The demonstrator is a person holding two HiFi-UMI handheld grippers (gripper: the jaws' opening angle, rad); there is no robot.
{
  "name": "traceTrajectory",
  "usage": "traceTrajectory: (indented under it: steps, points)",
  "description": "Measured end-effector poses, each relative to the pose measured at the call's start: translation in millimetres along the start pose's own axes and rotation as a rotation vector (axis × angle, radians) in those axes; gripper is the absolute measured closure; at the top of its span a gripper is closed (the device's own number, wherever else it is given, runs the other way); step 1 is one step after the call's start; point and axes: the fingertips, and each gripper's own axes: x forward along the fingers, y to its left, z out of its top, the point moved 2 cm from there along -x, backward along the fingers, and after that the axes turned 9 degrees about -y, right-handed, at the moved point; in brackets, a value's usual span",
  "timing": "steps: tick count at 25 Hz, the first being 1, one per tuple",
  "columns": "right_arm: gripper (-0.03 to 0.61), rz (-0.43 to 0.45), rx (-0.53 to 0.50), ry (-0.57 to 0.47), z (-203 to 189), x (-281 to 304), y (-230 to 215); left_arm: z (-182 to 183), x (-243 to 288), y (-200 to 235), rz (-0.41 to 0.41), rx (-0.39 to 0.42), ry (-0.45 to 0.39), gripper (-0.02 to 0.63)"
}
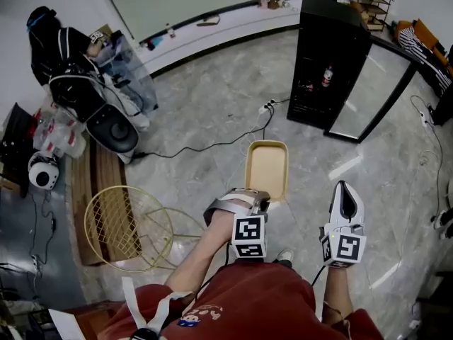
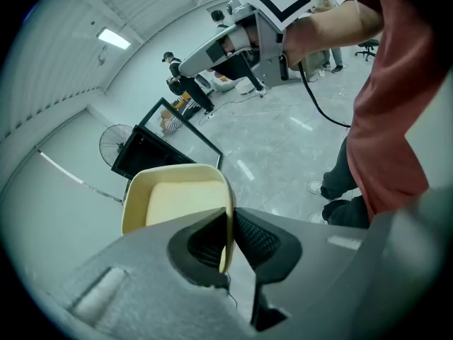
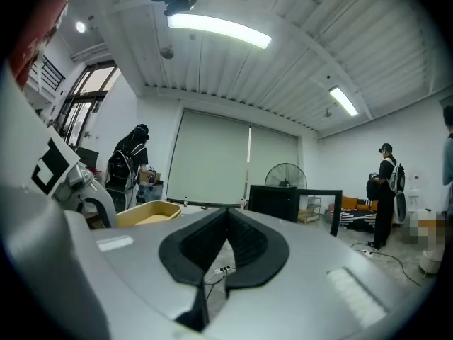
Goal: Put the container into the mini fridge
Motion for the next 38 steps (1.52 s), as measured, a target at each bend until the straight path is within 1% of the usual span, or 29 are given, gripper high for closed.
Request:
traceTrajectory:
  steps: [3,10,15,18,23,26,32,38]
  points:
    - [0.577,0.002,0.008,-0.001,-1.8,6.2,23.6,-23.2,-7.2,-4.4,-0.008,-0.010,0.004,0.583]
    - [0.577,0.019,0.024,0.024,-17.0,1.7,72.3,-64.7,-9.4,-30.9,-0.041,-0.021,0.007,0.583]
    - [0.577,0.027,0.021,0.060,-20.4,6.9,88.6,-80.5,-12.7,-35.2,-0.054,-0.053,-0.003,0.583]
    - [0.577,0.027,0.017,0.050,-20.6,14.6,91.9,-89.0,-8.8,-35.2,-0.060,-0.062,-0.003,0.583]
    - [0.577,0.023,0.035,0.054,-34.1,29.9,89.6,-98.0,7.8,-31.6,-0.079,-0.066,0.008,0.583]
    - [0.577,0.019,0.045,0.055,-42.0,42.6,83.8,-99.5,18.7,-21.6,-0.087,-0.069,0.009,0.583]
    - [0.577,-0.019,0.067,0.078,-60.3,74.8,59.0,-108.2,46.4,12.3,-0.104,-0.054,0.030,0.583]
    - [0.577,-0.028,0.090,0.083,-76.9,120.7,19.1,-95.2,87.6,56.7,-0.135,-0.032,0.034,0.583]
